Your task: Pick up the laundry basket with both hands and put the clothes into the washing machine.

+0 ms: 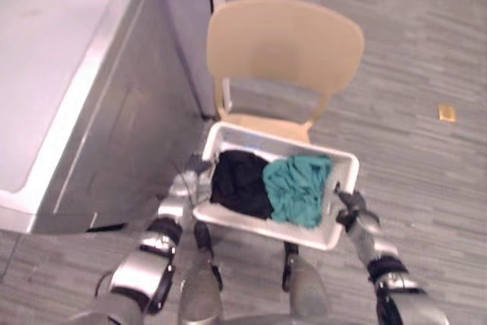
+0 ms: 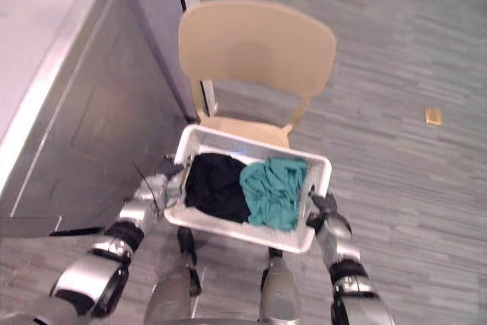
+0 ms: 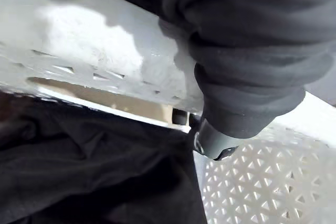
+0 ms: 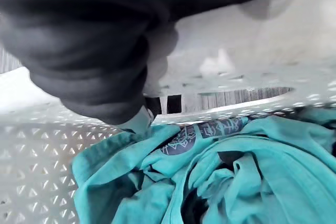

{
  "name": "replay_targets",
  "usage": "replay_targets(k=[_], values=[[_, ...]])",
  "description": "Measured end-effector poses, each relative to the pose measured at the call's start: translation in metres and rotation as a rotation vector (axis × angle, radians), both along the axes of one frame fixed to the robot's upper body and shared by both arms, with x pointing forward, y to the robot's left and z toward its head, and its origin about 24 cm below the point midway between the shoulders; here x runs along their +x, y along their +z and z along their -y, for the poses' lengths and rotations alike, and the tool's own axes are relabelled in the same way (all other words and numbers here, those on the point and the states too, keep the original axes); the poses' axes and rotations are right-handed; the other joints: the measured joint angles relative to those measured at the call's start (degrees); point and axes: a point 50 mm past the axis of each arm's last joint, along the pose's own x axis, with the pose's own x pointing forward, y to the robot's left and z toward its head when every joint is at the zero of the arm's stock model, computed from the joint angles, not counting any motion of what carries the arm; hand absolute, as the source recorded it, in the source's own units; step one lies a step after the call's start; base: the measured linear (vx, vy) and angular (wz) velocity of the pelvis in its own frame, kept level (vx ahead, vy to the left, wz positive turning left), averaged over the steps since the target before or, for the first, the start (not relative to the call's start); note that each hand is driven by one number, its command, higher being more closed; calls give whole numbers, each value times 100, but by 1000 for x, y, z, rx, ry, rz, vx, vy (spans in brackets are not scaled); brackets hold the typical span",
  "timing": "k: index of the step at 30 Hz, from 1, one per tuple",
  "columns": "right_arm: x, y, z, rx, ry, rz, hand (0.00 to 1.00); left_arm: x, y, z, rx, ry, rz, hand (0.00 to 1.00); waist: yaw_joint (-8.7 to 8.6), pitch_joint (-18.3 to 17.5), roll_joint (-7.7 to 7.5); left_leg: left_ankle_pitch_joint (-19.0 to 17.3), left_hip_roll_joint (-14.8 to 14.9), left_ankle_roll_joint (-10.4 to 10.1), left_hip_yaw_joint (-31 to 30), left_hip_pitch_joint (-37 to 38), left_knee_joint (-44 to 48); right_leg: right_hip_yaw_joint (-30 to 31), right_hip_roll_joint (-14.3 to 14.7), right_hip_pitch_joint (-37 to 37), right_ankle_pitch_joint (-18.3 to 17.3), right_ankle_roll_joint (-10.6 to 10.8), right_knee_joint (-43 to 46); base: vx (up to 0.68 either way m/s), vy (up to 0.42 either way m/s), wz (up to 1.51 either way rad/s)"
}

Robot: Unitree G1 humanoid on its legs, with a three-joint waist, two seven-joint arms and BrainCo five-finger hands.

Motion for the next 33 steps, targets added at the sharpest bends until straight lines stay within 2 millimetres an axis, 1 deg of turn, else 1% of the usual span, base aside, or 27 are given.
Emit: replay_targets(k=[1,2,3,4,6,9,10,11,12,13,16,20,24,26,29,31,32,33], values=[[12,12,-1,-18,17,28,100,7,10,-3,12,5,21,100,7,74,11,-1,16,0,-8,-129,81,0,7,-119,21,-6,42,-84,-8,1],[18,19,-2,-32,23,44,100,11,17,-3,16,8,34,100,5,142,30,-1,21,0,-17,-177,111,0,8,-157,26,-7,69,-89,-8,1],[28,31,-2,-45,22,73,100,19,29,-3,26,10,55,100,4,230,46,1,27,2,-45,-289,143,0,13,-265,60,-10,95,-99,-1,2],[37,41,-2,-55,24,85,100,25,38,-3,37,12,66,100,-4,251,53,2,30,4,-55,-425,155,11,15,-390,97,-7,96,-111,3,2],[47,51,-1,-68,24,90,100,33,49,-2,48,13,73,100,-3,259,56,25,34,31,-57,-583,154,14,18,-549,132,-13,114,-88,4,1],[56,64,-3,-99,34,110,100,39,61,-2,63,29,76,100,14,277,63,41,71,17,-32,-736,153,17,21,-743,137,-19,183,-70,-14,0],[58,67,-2,-105,32,119,0,41,65,-1,70,27,81,100,30,297,75,48,86,7,-14,-783,154,16,24,-801,137,-20,205,-34,-34,-1],[59,71,-1,-109,32,131,0,43,70,0,78,25,85,100,33,312,85,60,102,-12,7,-827,153,15,26,-858,137,-20,244,-33,-42,-1],[61,74,-2,-109,34,142,0,44,73,1,84,26,91,0,38,313,86,65,115,-19,20,-867,154,15,29,-912,138,-21,263,-20,-33,-1],[62,77,-3,-110,36,155,0,45,76,0,86,30,94,0,46,321,97,70,128,-27,25,-896,154,11,31,-939,141,-25,263,-15,-32,-2],[67,89,-1,-118,33,190,0,49,85,3,77,43,113,0,168,433,121,71,218,-30,86,-904,164,-9,60,-951,144,-29,265,-8,-29,-4],[72,99,-4,-114,41,225,0,50,90,1,51,62,127,0,177,454,146,80,283,-30,176,-962,189,-17,98,-1013,148,-36,271,8,-48,-3],[70,99,-1,-71,27,239,0,51,94,-4,8,85,143,0,189,455,147,93,313,-13,229,-980,288,-19,100,-1010,148,-36,281,29,-40,-2],[66,97,4,-64,35,249,0,52,99,-2,-5,81,163,0,203,461,150,91,328,-15,253,-979,320,-20,101,-1008,147,-35,298,10,-15,-1],[58,96,14,-58,55,281,0,54,118,-1,-3,65,249,0,281,567,179,53,370,-48,290,-940,452,-30,101,-1003,100,-48,482,-7,-8,-2],[47,93,28,-80,56,292,0,54,133,-7,15,65,318,0,312,567,179,53,375,-49,298,-867,459,-34,97,-982,25,-93,583,-27,-34,-2],[44,92,32,-77,45,299,0,53,137,-10,23,65,345,0,312,567,179,53,374,-48,285,-838,460,-42,95,-949,0,-87,613,-19,-35,8],[36,89,42,-72,14,305,0,50,141,-16,43,65,383,0,304,567,179,52,373,-49,259,-737,457,-68,92,-843,-41,-82,642,-8,-30,9]])
